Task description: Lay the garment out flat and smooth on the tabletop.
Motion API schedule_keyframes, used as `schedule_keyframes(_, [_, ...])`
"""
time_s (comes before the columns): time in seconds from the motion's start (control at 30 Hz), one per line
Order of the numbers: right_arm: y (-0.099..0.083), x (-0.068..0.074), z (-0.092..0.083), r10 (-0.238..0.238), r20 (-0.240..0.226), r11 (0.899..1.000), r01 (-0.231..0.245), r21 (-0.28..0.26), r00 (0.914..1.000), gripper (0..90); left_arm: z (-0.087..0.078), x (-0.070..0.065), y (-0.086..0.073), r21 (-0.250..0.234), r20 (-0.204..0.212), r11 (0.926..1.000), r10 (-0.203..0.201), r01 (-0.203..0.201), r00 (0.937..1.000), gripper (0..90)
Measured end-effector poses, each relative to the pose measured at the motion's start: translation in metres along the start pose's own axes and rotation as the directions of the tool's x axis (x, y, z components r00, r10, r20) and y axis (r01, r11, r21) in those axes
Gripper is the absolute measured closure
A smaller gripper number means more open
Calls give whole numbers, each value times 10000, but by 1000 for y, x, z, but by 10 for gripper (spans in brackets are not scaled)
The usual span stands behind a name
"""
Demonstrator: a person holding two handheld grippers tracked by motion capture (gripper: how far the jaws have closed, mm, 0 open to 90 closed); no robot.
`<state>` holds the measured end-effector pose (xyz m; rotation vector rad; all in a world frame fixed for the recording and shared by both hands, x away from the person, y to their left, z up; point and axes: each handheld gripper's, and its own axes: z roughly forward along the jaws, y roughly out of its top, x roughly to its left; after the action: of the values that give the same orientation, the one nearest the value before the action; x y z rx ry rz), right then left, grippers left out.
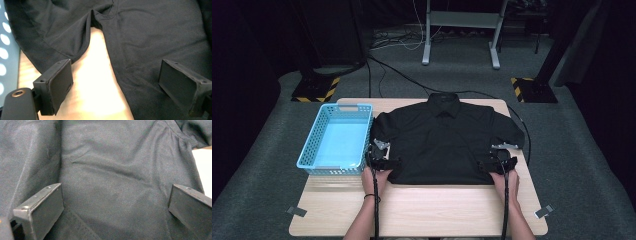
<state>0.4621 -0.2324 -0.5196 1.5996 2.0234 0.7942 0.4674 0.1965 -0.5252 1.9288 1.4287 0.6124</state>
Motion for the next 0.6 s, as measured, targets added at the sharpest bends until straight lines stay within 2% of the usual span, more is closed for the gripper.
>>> schedule_keyframes(0.23, [3,0,4,46,54,9999,-45,-112,10000,0,5,3,5,8,-55,10000,-40,40,10000,120])
schedule_keyframes(0.6, [13,-1,12,144,123,9999,-143,-12,9998,0,13,7,13,19,-196,9999,-164,164,9997,121])
